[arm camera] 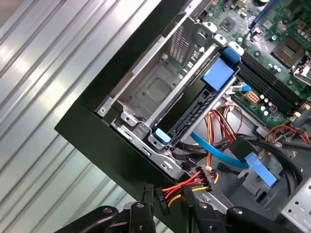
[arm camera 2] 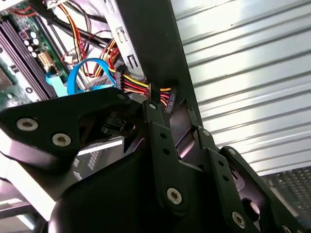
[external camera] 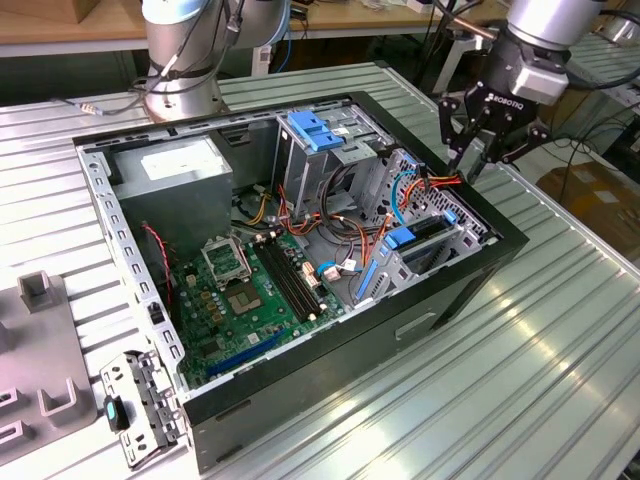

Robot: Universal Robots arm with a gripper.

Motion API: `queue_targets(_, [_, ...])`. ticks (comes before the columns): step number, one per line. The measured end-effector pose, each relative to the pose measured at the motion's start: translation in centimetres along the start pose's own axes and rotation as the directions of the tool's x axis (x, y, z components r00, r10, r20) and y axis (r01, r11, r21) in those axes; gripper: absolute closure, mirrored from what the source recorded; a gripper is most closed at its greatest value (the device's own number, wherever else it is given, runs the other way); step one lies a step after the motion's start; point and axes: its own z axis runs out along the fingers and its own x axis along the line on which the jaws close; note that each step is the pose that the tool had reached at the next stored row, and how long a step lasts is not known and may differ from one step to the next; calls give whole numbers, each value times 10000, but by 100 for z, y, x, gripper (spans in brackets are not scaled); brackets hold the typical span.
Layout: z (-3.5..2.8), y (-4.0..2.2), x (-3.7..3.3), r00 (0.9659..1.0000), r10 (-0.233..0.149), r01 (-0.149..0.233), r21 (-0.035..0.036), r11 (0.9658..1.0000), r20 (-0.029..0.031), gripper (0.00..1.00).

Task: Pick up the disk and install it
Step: 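Insert the first disk wire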

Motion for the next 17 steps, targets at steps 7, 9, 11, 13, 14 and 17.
queue_targets(7, [21,-9,8,9921,-1255,1255,30,9921,-38,65])
queue_targets(9, [22,-17,15,9856,-1689,1689,43,9856,-49,78])
queue_targets(11, [11,-18,17,9825,-1862,1862,49,9825,-53,84])
queue_targets(13, [-25,-18,18,9820,-1888,1888,50,9820,-54,84])
queue_targets(14, [-37,-17,18,9820,-1889,1889,50,9820,-53,84])
queue_targets(17, [-37,-17,18,9820,-1889,1889,52,9820,-52,84])
